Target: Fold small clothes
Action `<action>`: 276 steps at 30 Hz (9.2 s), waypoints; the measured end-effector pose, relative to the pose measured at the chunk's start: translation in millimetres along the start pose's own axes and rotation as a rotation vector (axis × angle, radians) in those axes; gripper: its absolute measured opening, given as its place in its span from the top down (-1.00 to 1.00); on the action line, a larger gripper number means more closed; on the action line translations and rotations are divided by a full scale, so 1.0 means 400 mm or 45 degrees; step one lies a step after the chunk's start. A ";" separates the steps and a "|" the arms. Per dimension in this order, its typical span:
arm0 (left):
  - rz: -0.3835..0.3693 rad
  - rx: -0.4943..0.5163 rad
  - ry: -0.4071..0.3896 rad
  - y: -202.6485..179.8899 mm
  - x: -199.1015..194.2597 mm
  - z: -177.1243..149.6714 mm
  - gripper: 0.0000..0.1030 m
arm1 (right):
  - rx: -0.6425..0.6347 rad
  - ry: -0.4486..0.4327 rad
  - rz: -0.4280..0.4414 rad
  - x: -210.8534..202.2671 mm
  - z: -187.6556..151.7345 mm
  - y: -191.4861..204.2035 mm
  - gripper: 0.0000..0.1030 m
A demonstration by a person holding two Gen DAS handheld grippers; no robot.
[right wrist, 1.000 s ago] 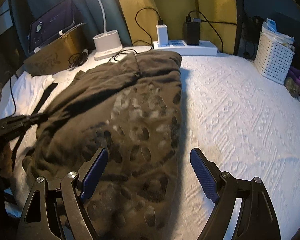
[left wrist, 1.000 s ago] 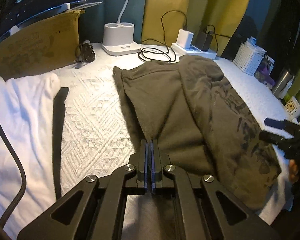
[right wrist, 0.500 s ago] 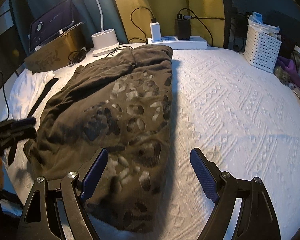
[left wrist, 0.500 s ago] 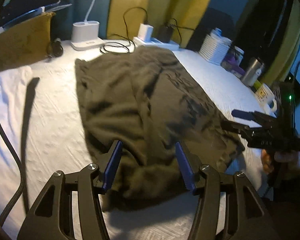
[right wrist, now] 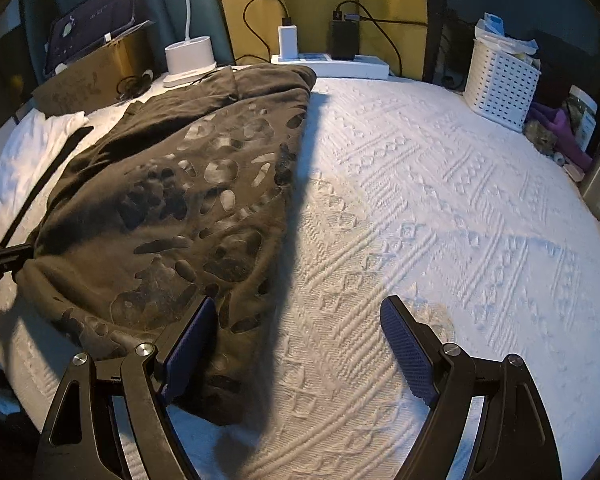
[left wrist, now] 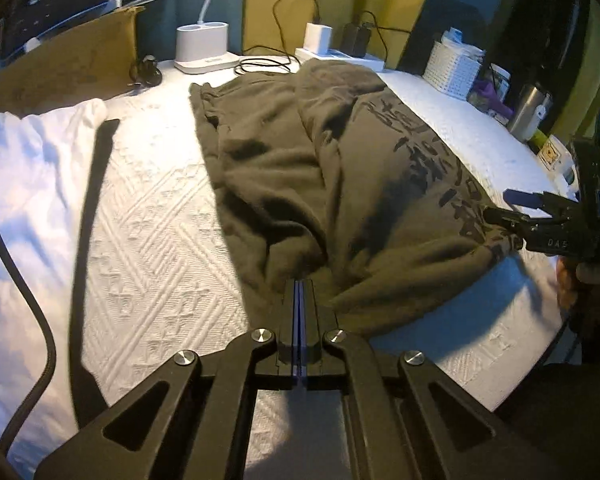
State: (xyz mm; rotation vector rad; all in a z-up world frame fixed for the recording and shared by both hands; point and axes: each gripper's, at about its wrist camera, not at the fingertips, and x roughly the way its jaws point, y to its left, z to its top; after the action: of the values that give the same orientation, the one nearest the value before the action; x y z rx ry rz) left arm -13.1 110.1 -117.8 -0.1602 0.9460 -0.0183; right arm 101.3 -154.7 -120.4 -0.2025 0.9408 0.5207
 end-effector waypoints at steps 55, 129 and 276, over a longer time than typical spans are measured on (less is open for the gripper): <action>0.129 0.120 -0.134 0.012 0.242 0.399 0.84 | 0.005 -0.009 0.051 0.161 0.244 -0.098 -0.66; 0.063 -0.160 -0.124 0.221 0.278 0.446 0.93 | 0.041 -0.030 0.552 0.435 0.642 0.011 0.22; 0.185 -0.073 -0.122 0.163 0.217 0.369 0.95 | -0.133 -0.002 0.100 0.150 0.256 0.027 -0.25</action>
State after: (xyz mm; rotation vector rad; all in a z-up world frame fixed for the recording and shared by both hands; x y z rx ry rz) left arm 153.5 186.0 -112.5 -0.1440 0.8609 0.1498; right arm 197.8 -85.7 -109.0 -0.2597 0.9239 0.6432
